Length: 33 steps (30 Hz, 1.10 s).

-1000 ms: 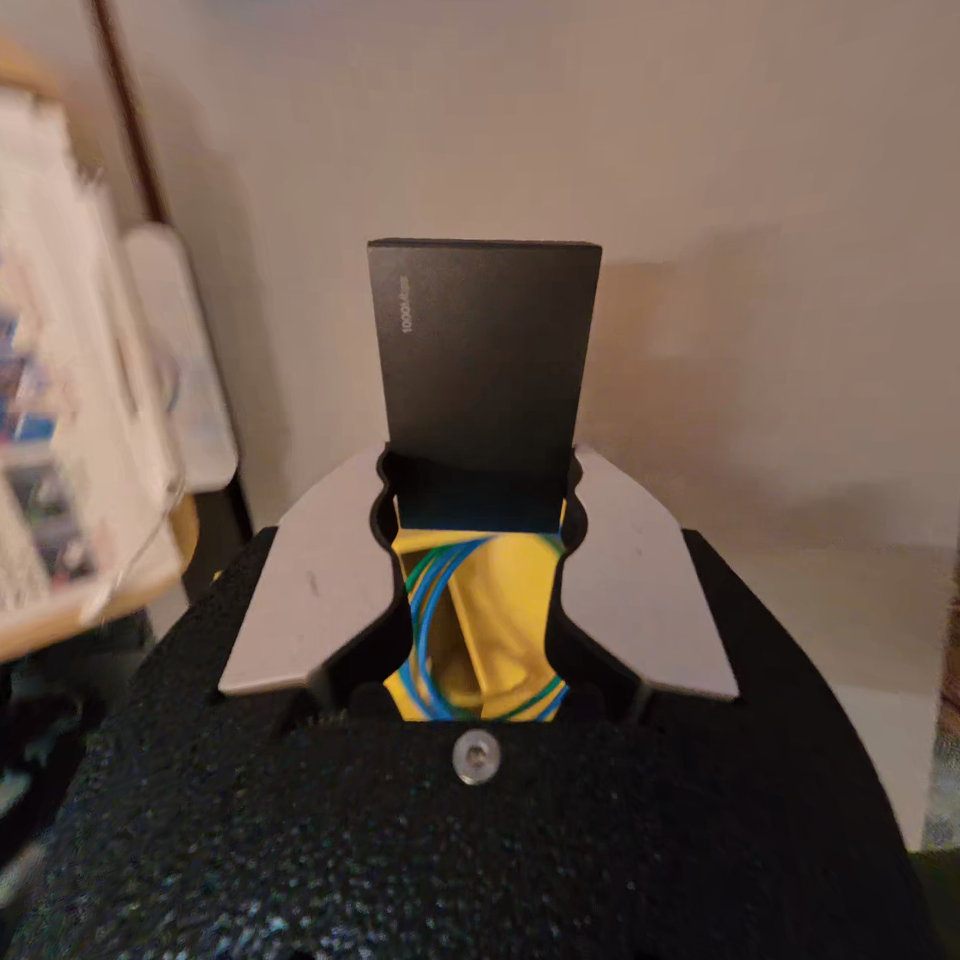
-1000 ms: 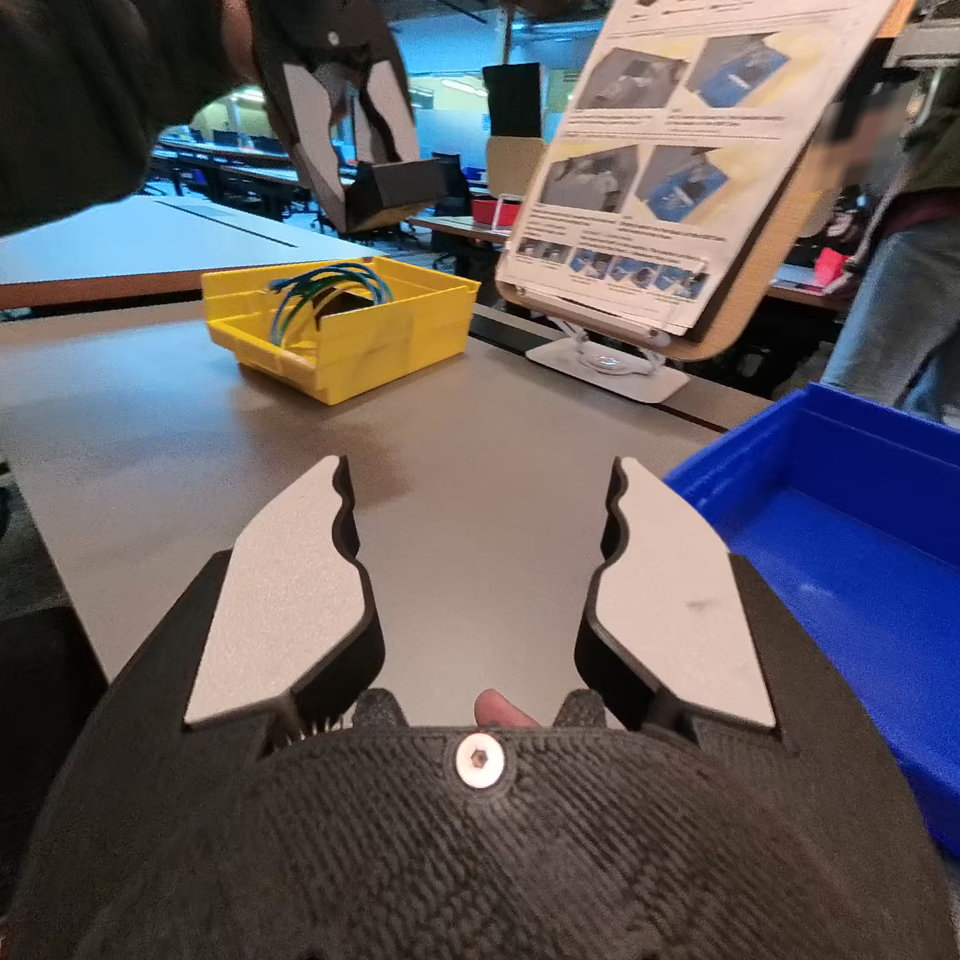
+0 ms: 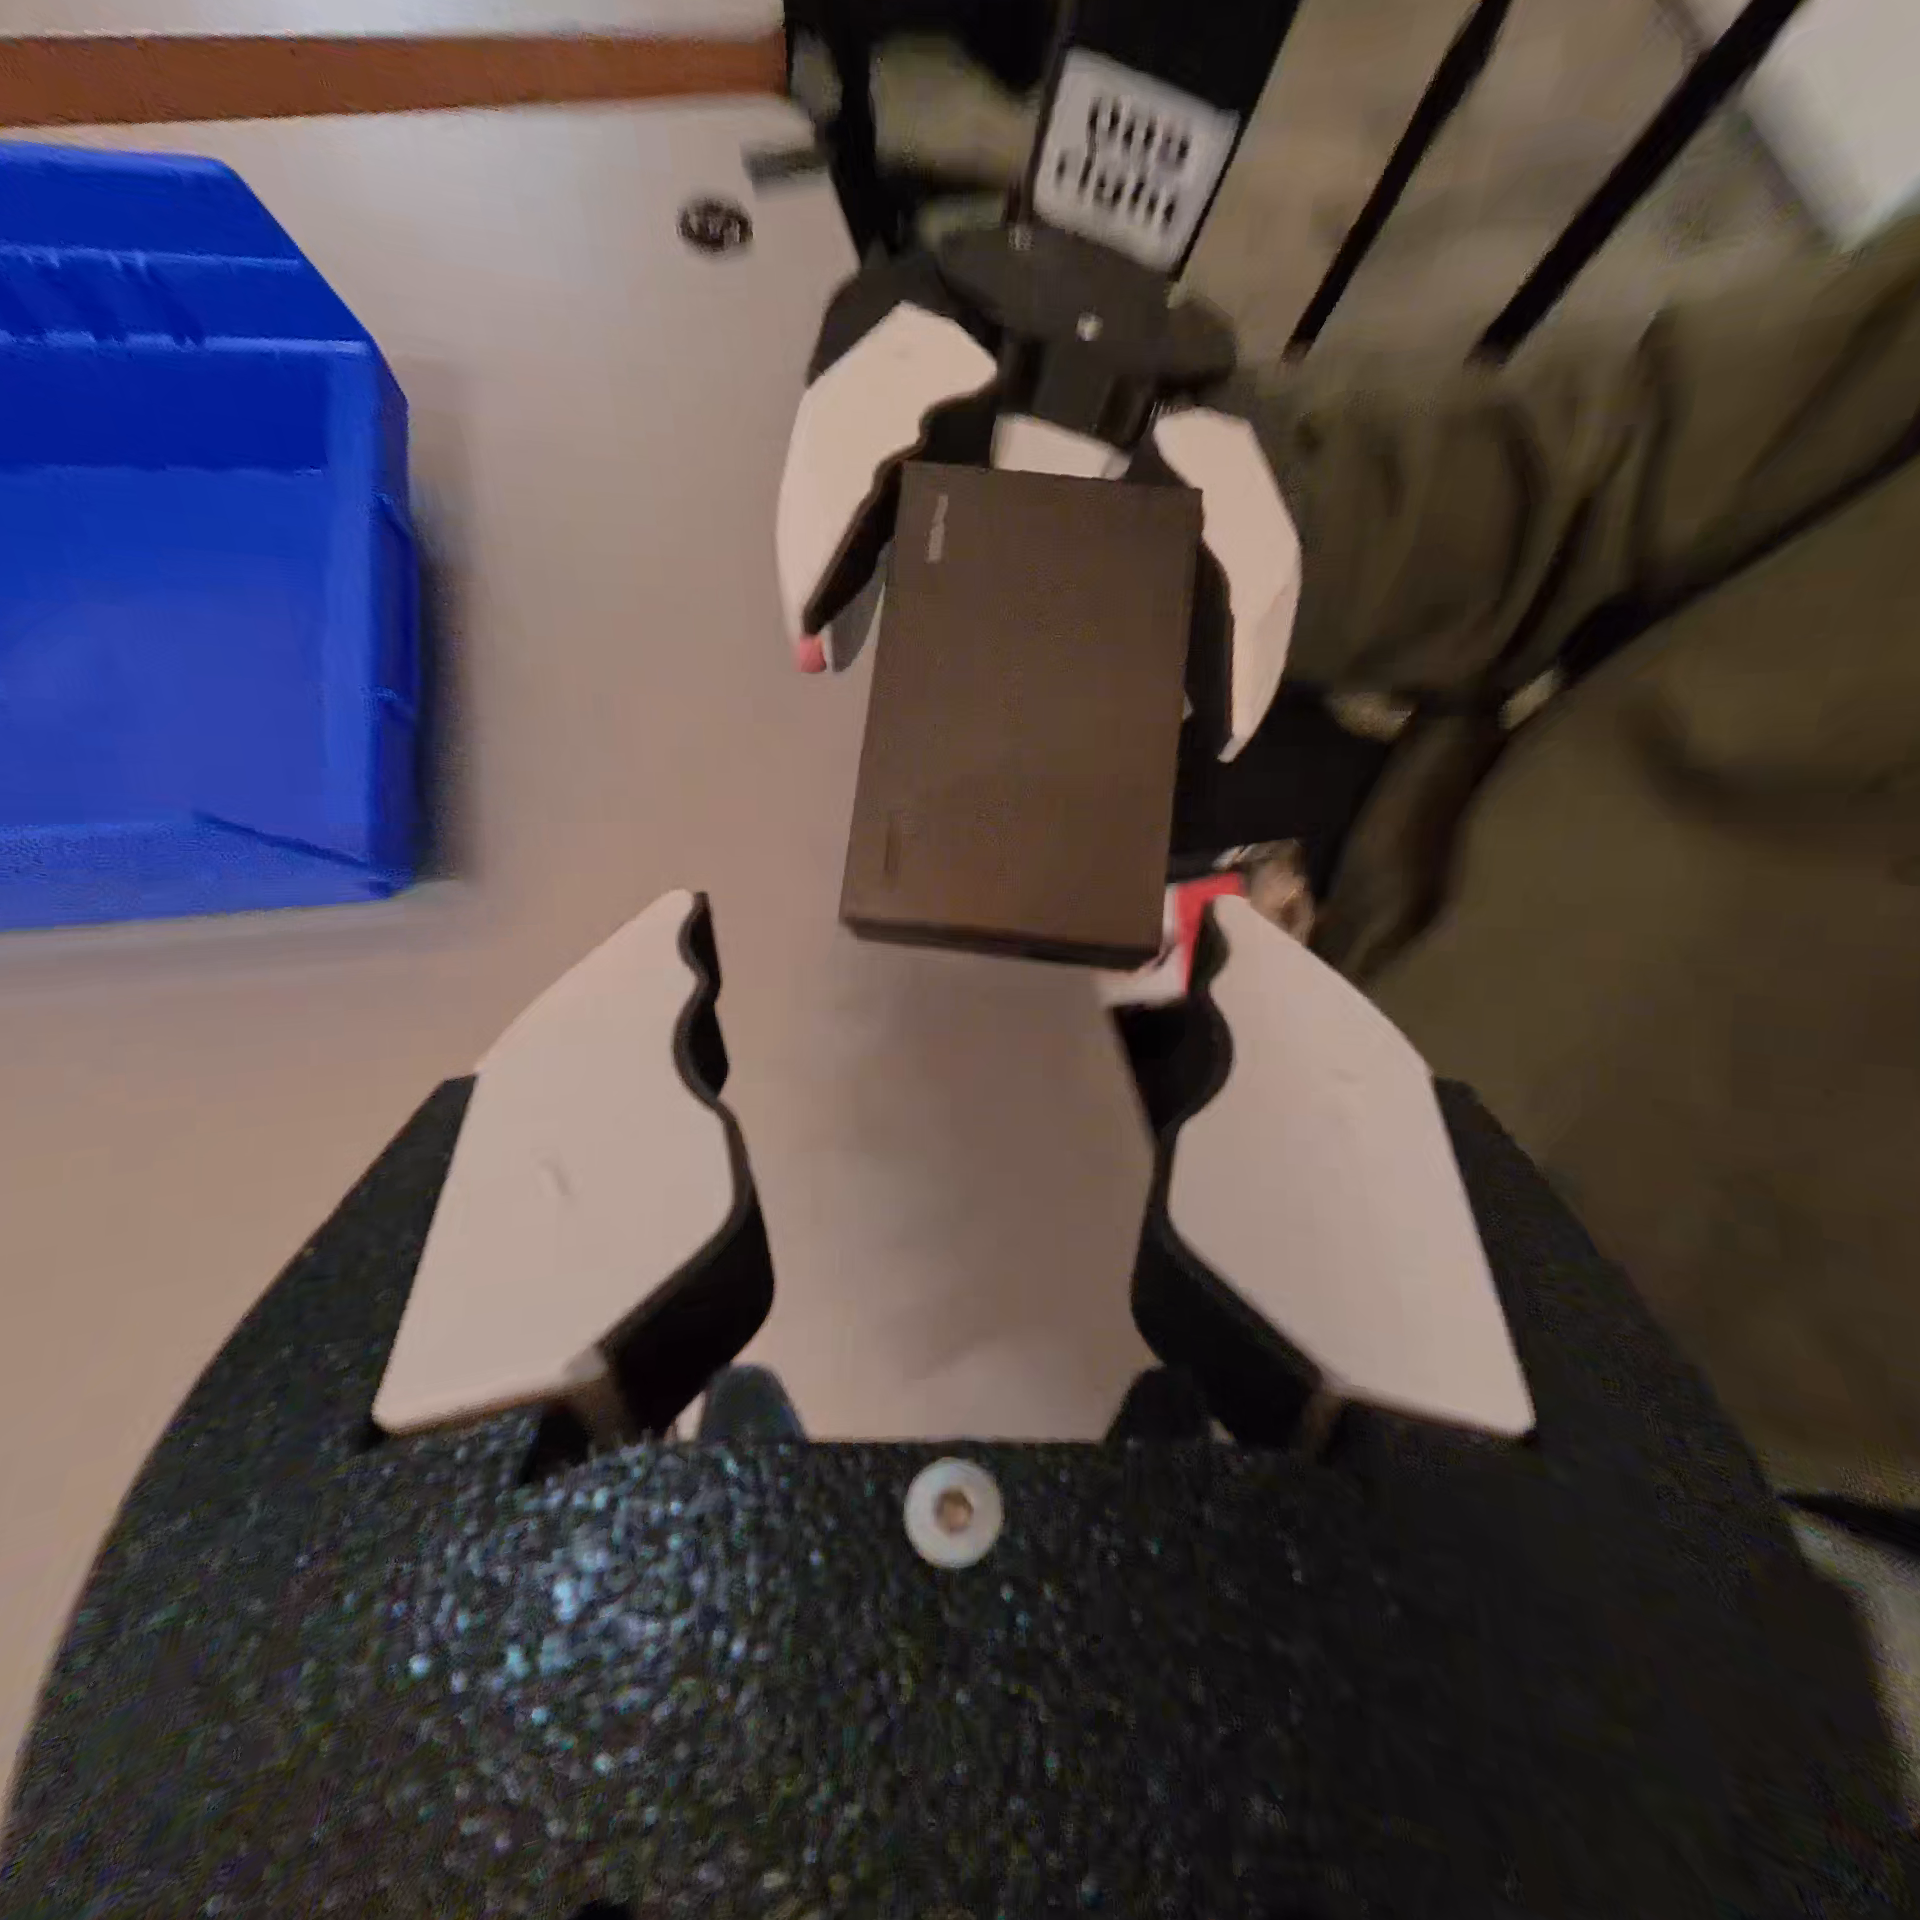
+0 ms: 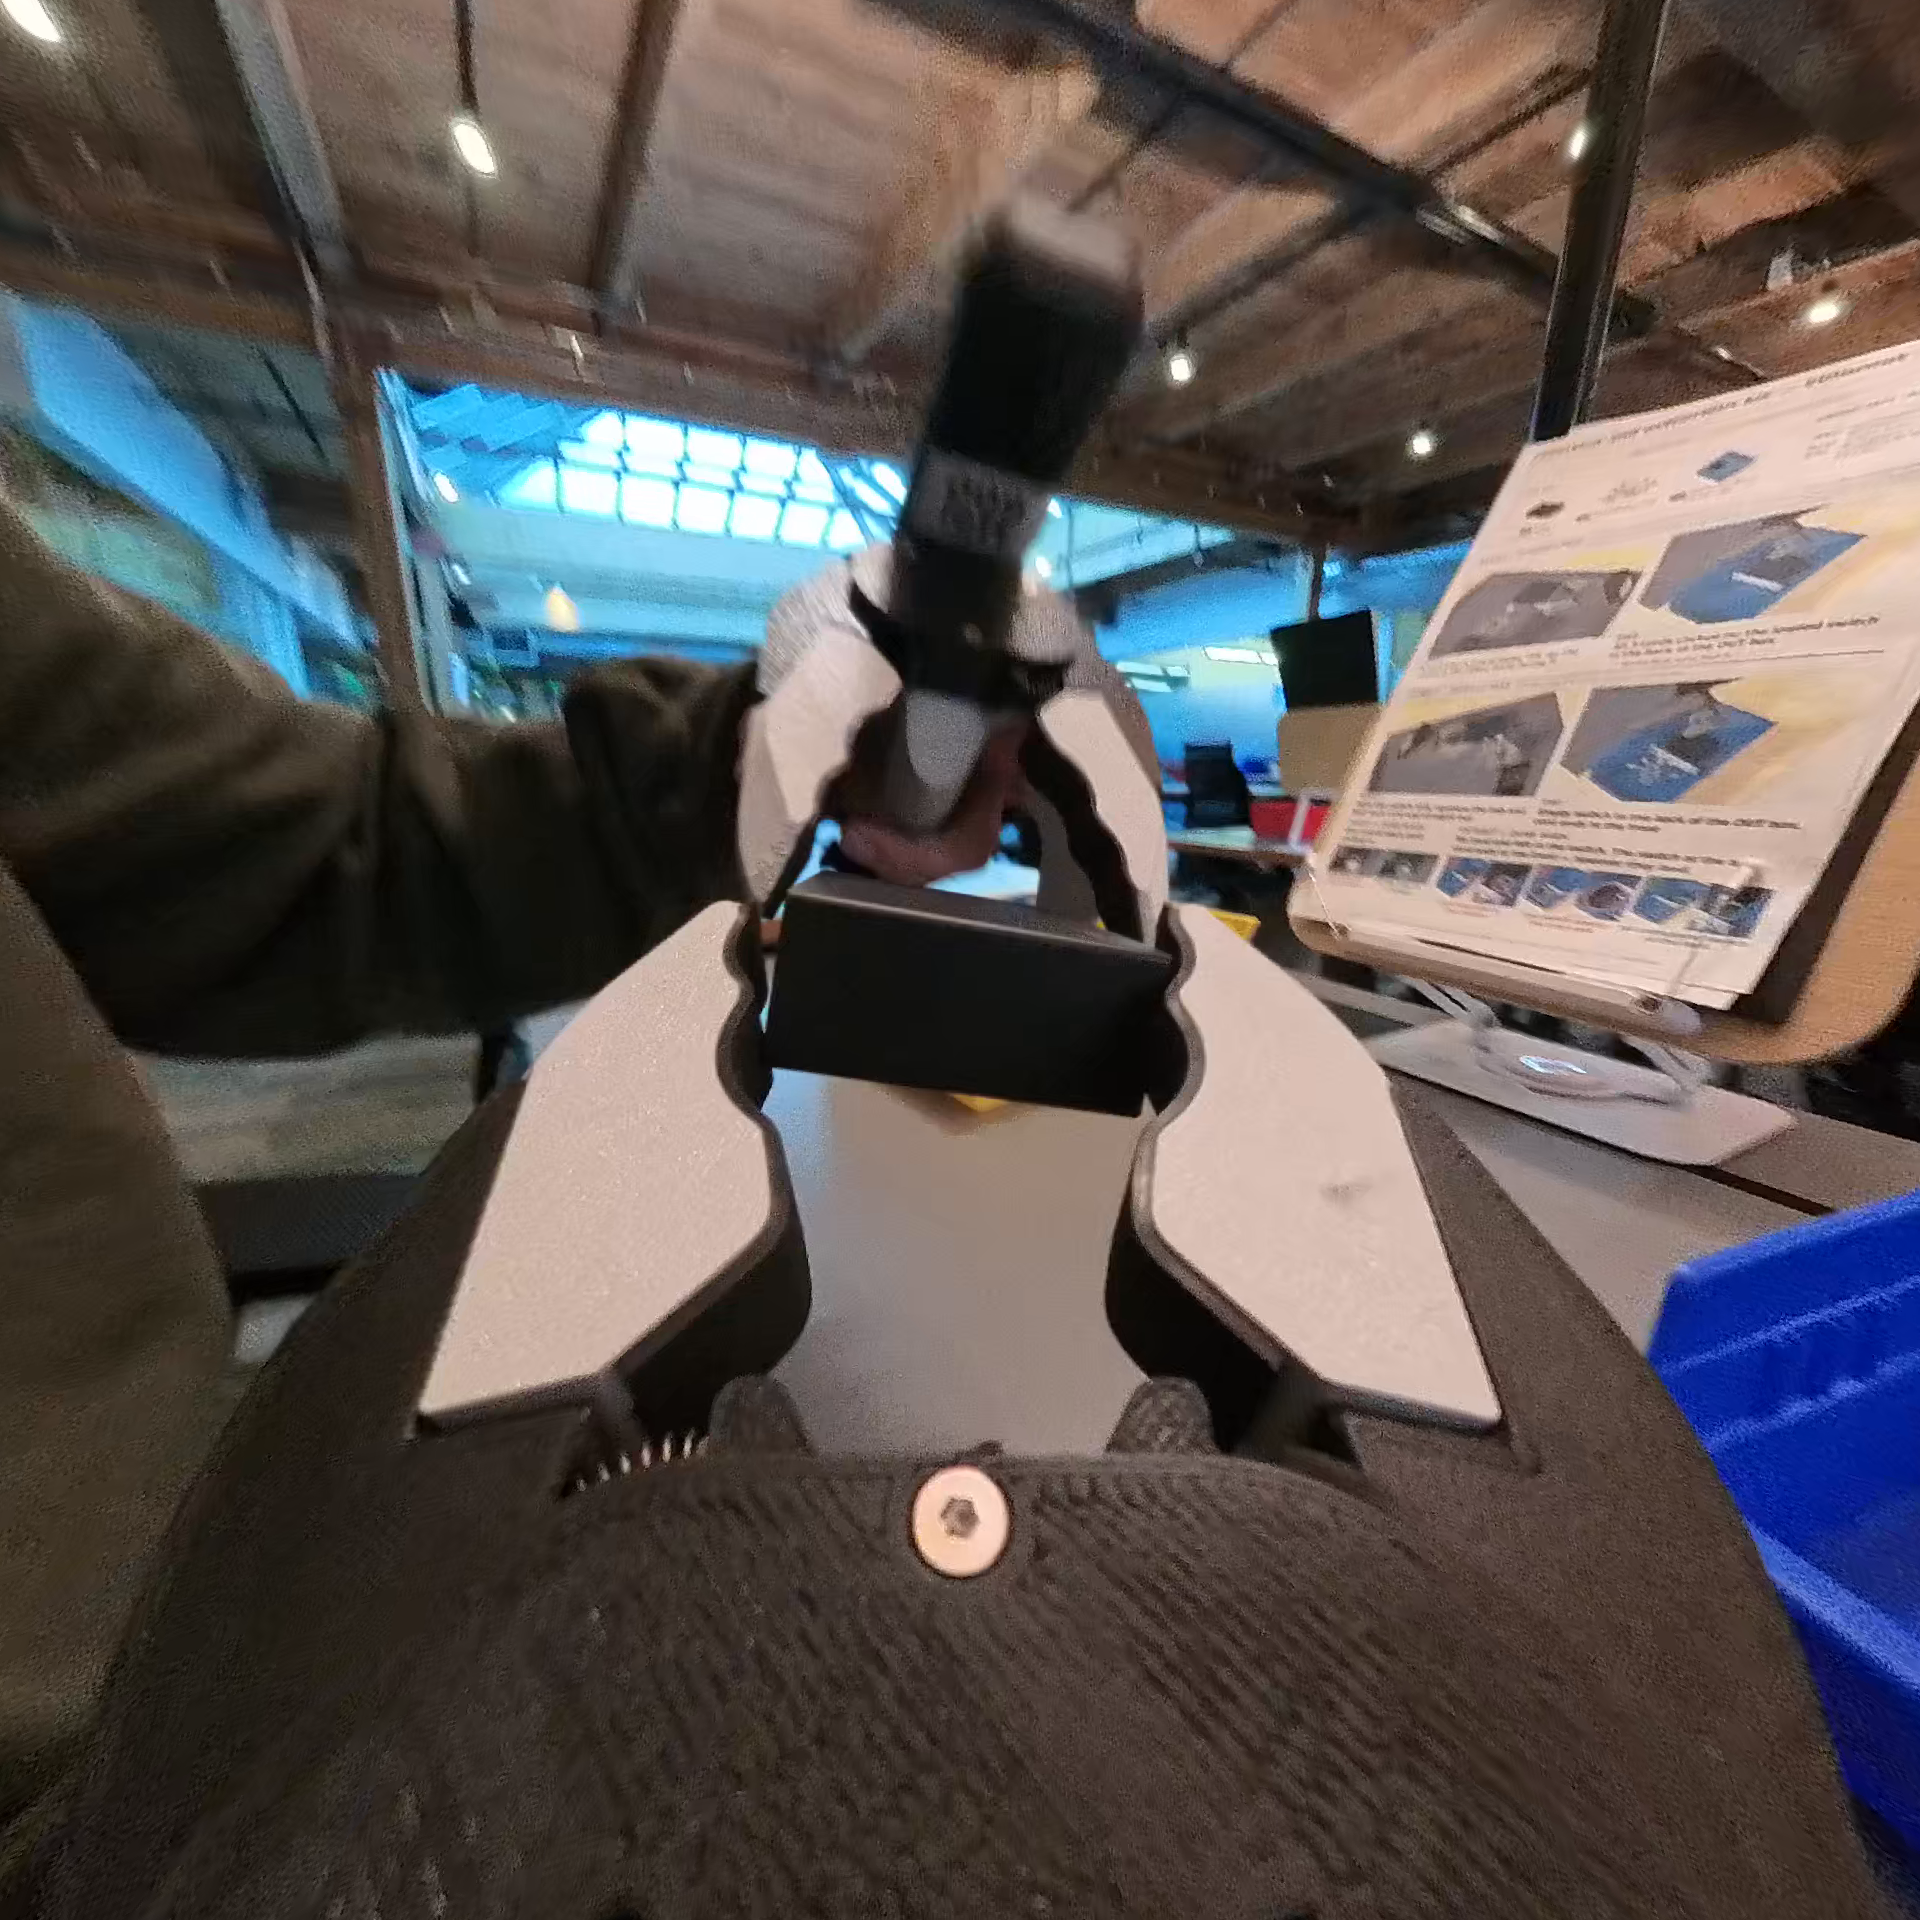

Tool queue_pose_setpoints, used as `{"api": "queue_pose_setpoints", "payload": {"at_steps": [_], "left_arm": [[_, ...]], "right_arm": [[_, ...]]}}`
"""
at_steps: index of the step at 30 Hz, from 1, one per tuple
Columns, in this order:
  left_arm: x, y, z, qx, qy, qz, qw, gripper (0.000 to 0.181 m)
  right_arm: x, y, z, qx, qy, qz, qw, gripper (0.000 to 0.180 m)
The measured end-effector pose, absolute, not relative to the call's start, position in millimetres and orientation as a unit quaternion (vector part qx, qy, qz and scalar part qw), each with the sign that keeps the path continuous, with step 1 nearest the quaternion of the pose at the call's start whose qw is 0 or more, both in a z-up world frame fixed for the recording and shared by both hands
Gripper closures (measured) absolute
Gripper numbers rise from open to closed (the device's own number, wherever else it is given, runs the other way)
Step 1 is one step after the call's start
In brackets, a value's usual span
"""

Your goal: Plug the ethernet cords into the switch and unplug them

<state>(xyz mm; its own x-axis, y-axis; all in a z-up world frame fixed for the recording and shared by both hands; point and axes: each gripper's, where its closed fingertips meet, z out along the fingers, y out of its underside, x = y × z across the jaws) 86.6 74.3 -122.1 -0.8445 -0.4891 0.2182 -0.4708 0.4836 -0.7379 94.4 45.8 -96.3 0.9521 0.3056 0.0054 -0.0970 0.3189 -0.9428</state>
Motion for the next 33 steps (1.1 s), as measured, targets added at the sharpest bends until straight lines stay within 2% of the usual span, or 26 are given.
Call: {"api": "queue_pose_setpoints", "payload": {"at_steps": [2, 5, 7, 8, 11, 13, 16, 18, 20, 25, 26, 28, 31, 33], "left_arm": [[88, 75, -122, -0.335, 0.793, -0.506, -0.044, 0.088], [73, 63, -117, -0.371, 0.666, -0.609, -0.221, 0.089], [60, 53, -114, -0.359, 0.599, -0.635, -0.332, 0.101], [59, 49, -117, -0.360, 0.578, -0.638, -0.359, 0.107], [59, 39, -128, -0.370, 0.544, -0.634, -0.407, 0.119], [59, 34, -139, -0.379, 0.546, -0.619, -0.419, 0.139], [66, 35, -147, -0.401, 0.531, -0.622, -0.413, 0.144], [78, 41, -153, -0.440, 0.510, -0.634, -0.379, 0.146], [95, 56, -159, -0.495, 0.465, -0.652, -0.336, 0.147], [123, 89, -175, -0.591, 0.372, -0.674, -0.239, 0.148], [127, 93, -176, -0.602, 0.349, -0.682, -0.225, 0.149], [132, 104, -176, -0.613, 0.300, -0.700, -0.210, 0.149], [132, 109, -181, -0.626, 0.296, -0.700, -0.174, 0.150], [130, 108, -181, -0.627, 0.298, -0.700, -0.170, 0.150]], "right_arm": [[96, 40, -91, -0.540, -0.086, 0.159, 0.822, 0.107], [90, 38, -95, -0.526, -0.102, 0.185, 0.824, 0.107], [80, 38, -101, -0.526, -0.132, 0.201, 0.816, 0.107], [74, 39, -104, -0.526, -0.144, 0.218, 0.809, 0.107], [68, 46, -115, -0.540, -0.161, 0.223, 0.796, 0.108], [68, 47, -119, -0.537, -0.162, 0.241, 0.792, 0.108], [75, 49, -131, -0.547, -0.156, 0.252, 0.783, 0.108], [93, 54, -141, -0.577, -0.119, 0.227, 0.776, 0.112], [119, 62, -151, -0.612, -0.056, 0.178, 0.769, 0.106], [143, 90, -176, -0.714, -0.022, -0.029, 0.699, 0.070], [139, 95, -176, -0.716, -0.030, -0.049, 0.695, 0.069], [134, 99, -173, -0.709, -0.033, -0.067, 0.701, 0.087], [130, 103, -180, -0.717, -0.033, -0.053, 0.695, 0.095], [127, 102, -178, -0.704, -0.032, -0.031, 0.709, 0.094]]}}
